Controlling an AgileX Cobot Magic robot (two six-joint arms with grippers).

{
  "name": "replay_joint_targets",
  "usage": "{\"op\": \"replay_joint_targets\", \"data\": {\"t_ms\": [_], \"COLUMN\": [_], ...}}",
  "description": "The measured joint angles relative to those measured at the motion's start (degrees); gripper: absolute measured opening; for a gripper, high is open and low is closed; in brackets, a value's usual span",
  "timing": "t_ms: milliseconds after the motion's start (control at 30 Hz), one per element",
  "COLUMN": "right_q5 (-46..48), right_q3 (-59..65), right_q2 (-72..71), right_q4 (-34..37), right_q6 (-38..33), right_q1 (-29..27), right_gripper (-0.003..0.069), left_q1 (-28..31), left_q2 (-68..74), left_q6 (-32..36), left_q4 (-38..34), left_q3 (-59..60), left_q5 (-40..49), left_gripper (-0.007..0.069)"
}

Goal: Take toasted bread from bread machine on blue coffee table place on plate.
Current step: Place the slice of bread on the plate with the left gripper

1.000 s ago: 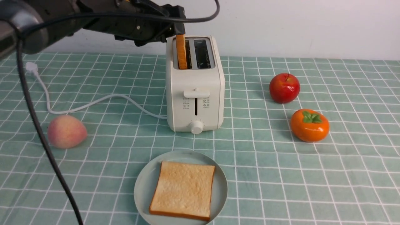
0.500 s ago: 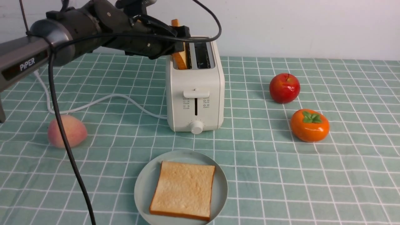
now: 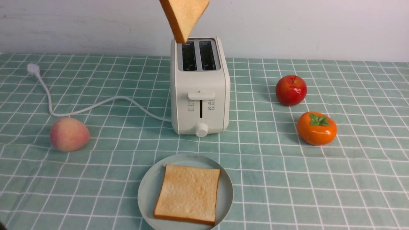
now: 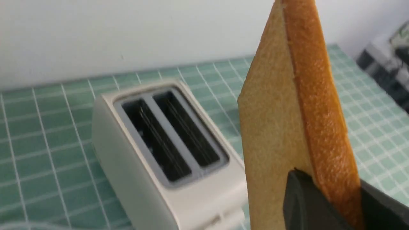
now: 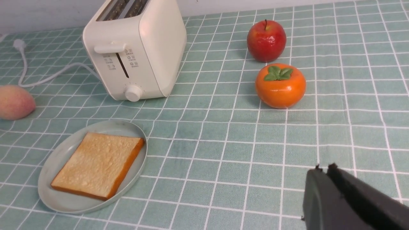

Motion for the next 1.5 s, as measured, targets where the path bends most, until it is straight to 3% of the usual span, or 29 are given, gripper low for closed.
{"op": "replay_joint_targets", "data": {"t_ms": [167,267,533,867,1067,1167,1233,1400,1500], "right_q5": [0.05,0.11,1.01,1.14,1.16,1.21,1.28,1.58,2.64], "right_q3": [0.00,0.00,0.00,0.00,0.00,0.00,0.00,0.00,0.00], "right_q2": [0.00,0.00,0.00,0.00,0.00,0.00,0.00,0.00,0.00], "right_q4": [0.00,0.00,0.00,0.00,-0.06,-0.13,-0.13,-0.17,-0.19], "right_q6": [0.00,0.00,0.00,0.00,0.00,0.00,0.00,0.00,0.00], "right_q1": [0.00,0.00,0.00,0.00,0.00,0.00,0.00,0.00,0.00], "right_gripper": [0.0030,0.0034,0.0041,0.0053,0.0060,0.0067,0.0069,0.0074,0.0078], "left_q1": [0.00,0.00,0.00,0.00,0.00,0.00,0.00,0.00,0.00], "left_q2": [-1.20,-1.20,0.30,6.21,7.97,8.02,8.02,6.84,3.30], "left_q6": [-3.64,-3.63,3.50,2.22,-3.91,-7.64,-9.62,-12.74,-14.02], "left_q4": [0.49,-1.30,-15.70,-20.51,-16.70,-9.37,-6.30,-0.22,1.98], "left_q3": [4.86,10.33,32.89,36.16,36.16,36.16,36.16,36.21,36.21], "left_q5": [14.54,16.05,6.79,1.11,0.05,0.13,0.35,0.57,0.28], "left_gripper": [0.0085,0.0085,0.0085,0.0085,0.0242,0.0356,0.0383,0.0321,0.0162]}}
